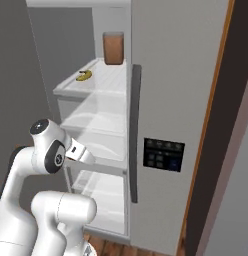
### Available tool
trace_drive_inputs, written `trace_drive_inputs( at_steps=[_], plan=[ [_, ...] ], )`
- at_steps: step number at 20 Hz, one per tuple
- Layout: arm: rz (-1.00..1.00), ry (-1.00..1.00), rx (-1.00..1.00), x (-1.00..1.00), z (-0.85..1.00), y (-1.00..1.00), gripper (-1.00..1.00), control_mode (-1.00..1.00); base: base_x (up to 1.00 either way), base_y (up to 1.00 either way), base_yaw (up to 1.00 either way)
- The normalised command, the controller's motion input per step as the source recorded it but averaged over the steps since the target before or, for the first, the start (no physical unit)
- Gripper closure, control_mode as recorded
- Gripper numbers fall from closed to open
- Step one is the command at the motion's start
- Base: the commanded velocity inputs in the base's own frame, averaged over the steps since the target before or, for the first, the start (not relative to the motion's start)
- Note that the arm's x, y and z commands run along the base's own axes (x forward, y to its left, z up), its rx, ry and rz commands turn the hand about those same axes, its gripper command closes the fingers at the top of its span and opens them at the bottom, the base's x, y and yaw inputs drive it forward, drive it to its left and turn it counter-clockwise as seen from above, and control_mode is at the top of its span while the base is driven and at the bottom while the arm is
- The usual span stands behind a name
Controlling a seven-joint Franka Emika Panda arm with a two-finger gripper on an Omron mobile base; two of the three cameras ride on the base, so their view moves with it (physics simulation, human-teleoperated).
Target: Pick the tangerine and banana from the fridge and place them on the plate next to the blender to make a fruit smoothie.
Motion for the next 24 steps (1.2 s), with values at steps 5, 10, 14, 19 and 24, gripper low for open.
trace_drive_inputs(
  at_steps=[5, 10, 14, 19, 24],
  plan=[
    [0.0, 0.0, 0.0, 0.0, 0.0, 0.0, -1.0, 1.0, 0.66, 0.35, 0.0],
    [0.0, 0.0, 0.0, 0.0, 0.0, 0.0, -1.0, 1.0, 0.63, 0.35, 0.0],
    [0.0, 0.0, 0.0, 0.0, 0.0, 0.0, -1.0, 1.0, 0.58, 0.32, 0.0],
    [0.0, 0.0, 0.0, 0.0, 0.0, 0.0, -1.0, 1.0, 0.3, 0.22, 0.0],
    [0.05, -0.02, 0.0, 0.0, 0.62, 0.07, -1.0, -1.0, 0.0, 0.03, 0.0]
  ],
)
